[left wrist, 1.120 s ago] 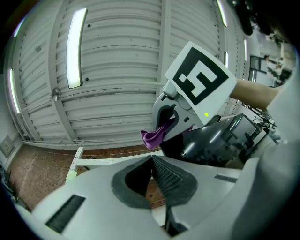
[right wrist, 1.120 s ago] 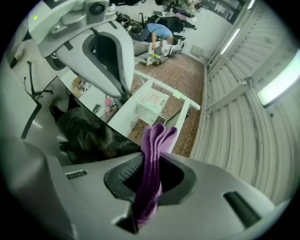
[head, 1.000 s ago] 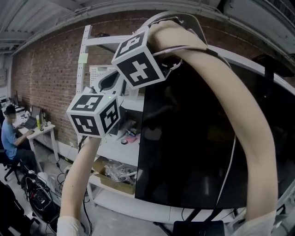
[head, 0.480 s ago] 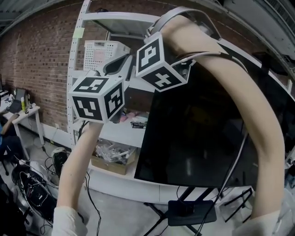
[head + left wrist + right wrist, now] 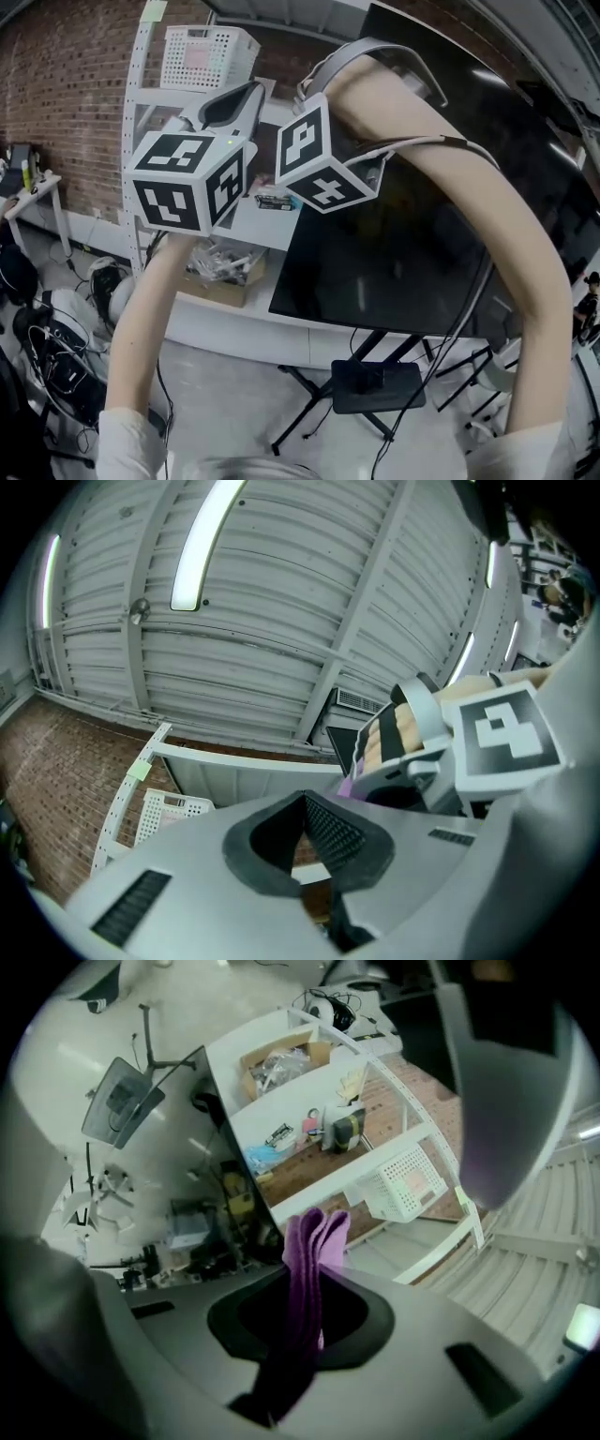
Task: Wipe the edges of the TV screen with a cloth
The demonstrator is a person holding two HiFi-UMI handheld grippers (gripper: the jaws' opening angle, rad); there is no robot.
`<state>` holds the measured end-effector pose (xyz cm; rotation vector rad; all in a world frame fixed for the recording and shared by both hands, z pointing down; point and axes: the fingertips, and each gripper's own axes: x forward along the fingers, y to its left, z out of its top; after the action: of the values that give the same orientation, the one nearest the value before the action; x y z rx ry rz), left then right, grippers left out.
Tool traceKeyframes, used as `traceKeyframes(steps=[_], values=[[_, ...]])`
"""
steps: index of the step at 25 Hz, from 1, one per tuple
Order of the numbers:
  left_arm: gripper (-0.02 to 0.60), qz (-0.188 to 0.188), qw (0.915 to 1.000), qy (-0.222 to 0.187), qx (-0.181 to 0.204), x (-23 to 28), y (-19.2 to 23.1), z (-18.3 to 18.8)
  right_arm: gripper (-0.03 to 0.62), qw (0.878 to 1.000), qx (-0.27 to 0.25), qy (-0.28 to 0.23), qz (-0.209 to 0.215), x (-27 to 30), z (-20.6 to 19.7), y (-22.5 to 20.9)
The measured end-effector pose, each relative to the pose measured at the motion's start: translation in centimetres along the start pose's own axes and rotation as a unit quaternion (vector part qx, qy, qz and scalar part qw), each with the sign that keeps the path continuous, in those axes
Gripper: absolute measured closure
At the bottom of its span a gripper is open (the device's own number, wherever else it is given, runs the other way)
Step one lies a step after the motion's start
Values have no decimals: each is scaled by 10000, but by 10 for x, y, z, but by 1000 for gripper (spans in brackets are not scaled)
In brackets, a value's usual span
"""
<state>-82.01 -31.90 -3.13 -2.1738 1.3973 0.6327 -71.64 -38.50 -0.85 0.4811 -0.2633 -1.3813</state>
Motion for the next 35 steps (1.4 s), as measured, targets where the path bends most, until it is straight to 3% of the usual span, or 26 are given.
traceKeyframes(steps=[6, 13, 20, 22, 27, 35], values=[[566, 14, 9996, 212, -159, -50, -28, -28, 533, 9983, -251, -294, 427, -28, 75, 72], [566, 98, 9974, 597, -380, -81, -20, -79, 533, 9932, -482, -634, 847, -23, 154, 116], [566, 142, 9918, 1148, -539, -142, -24, -163, 533, 9924, -548, -666, 881, -30, 229, 158], [566, 250, 9909, 1235, -469, -159, -23, -180, 533, 9932, -484, -679, 818, -32, 256, 172], [566, 304, 9895, 1408, 113, -201, -21, -201, 533, 9940, -34, -821, 722, -41, 314, 199], [566, 487, 9805, 1901, -108, -231, -11, -249, 533, 9857, 487, -1178, 1103, -54, 362, 228]])
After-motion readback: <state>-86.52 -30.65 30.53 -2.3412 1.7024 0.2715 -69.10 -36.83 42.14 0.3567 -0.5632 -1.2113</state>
